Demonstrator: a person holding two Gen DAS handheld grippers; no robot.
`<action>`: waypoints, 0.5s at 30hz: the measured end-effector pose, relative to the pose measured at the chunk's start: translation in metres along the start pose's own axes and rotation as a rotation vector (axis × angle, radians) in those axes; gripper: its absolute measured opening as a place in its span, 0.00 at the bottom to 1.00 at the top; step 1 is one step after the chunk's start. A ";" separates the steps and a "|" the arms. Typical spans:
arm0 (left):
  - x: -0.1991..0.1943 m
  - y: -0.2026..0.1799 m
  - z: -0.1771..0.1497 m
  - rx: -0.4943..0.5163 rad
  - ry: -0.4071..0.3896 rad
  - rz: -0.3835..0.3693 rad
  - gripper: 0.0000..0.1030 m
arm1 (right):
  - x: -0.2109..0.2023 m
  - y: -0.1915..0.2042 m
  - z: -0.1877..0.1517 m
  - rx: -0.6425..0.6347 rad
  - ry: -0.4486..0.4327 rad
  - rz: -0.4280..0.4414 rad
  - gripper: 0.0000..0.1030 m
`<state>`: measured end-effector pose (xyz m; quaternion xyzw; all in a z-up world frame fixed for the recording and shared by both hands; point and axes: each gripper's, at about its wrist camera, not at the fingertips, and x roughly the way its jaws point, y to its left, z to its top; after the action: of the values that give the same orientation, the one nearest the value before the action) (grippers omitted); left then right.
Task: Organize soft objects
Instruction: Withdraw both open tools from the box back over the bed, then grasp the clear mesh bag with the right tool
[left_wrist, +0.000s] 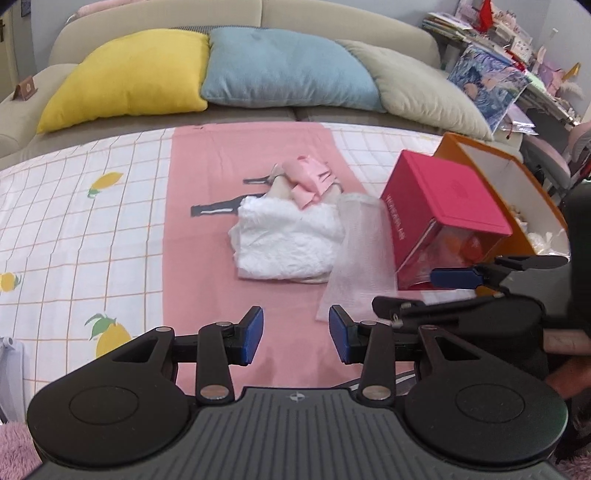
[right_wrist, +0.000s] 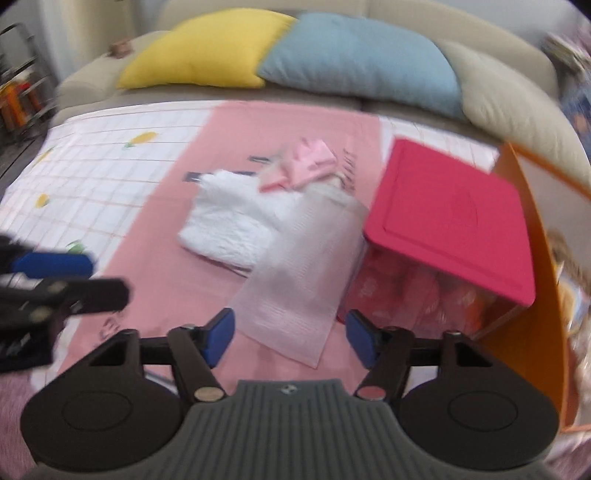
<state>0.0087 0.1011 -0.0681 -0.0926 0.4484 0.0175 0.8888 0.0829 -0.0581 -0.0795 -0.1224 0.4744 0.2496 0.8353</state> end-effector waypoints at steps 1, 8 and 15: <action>0.002 0.001 0.000 -0.004 0.002 0.003 0.48 | 0.005 -0.002 0.001 0.035 0.010 -0.003 0.68; 0.016 0.008 0.003 -0.014 0.031 0.020 0.53 | 0.041 -0.010 0.004 0.256 0.095 -0.005 0.71; 0.024 0.008 0.006 -0.013 0.039 0.031 0.62 | 0.061 0.002 0.013 0.292 0.115 -0.037 0.71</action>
<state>0.0268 0.1087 -0.0853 -0.0919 0.4670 0.0325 0.8789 0.1172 -0.0319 -0.1248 -0.0223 0.5504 0.1551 0.8200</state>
